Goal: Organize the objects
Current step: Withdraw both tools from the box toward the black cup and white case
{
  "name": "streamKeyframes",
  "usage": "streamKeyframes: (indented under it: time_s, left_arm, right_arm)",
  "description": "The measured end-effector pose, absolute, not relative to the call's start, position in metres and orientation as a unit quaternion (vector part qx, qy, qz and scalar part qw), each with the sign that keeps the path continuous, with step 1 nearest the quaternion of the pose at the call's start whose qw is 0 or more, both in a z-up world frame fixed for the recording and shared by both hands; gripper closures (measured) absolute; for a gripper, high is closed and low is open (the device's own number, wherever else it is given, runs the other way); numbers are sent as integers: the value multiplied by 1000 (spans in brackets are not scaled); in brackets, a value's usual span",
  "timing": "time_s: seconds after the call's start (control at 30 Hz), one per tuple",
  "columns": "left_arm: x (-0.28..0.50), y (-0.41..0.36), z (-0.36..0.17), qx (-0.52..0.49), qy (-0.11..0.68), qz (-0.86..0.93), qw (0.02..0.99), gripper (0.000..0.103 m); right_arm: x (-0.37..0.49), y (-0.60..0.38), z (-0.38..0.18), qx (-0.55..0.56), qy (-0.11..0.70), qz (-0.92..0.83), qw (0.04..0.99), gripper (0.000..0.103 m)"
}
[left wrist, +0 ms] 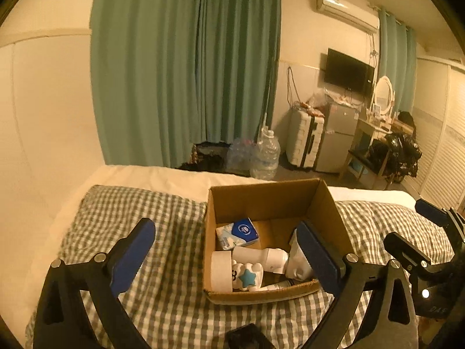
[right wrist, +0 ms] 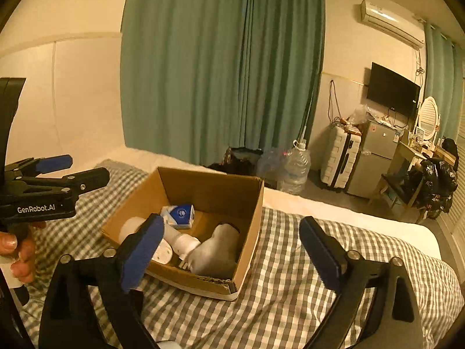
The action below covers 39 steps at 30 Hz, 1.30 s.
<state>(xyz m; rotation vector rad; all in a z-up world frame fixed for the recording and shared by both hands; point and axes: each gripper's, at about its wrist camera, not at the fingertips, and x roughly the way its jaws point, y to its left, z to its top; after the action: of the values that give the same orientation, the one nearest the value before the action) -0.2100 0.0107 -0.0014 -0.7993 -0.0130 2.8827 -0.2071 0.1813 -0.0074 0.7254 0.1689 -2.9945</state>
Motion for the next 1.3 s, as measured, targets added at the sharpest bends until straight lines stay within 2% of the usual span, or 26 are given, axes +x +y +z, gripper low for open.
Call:
streamKeyframes:
  time_s: [0.53,0.8,0.97,1.03,1.17,1.3]
  left_arm:
    - [-144,-5,31,-243,1,969,49,1]
    - [-139,0,1,-273,-1,960,56,1]
    - [-145,8,-24,-294,2,954,53,1]
    - [-147,9,-34,-300,3,952,55,1]
    - [-156,16,-60,-326,24,944,36,1]
    - [-167,21,-87,-363,12,931,38,2]
  right_arm:
    - [-139,161,22,218,53,-973,52,2]
    - [-119,158,0,223,60,-970,75,3]
    - [-119,161,-20,235,60,-967,78,9]
    - [-123,161,-28,243,57,-965,82,15]
    - [-128,161,-45,259,61,-960,89,17]
    - [-132,158,-75,298,55,-947,101,18]
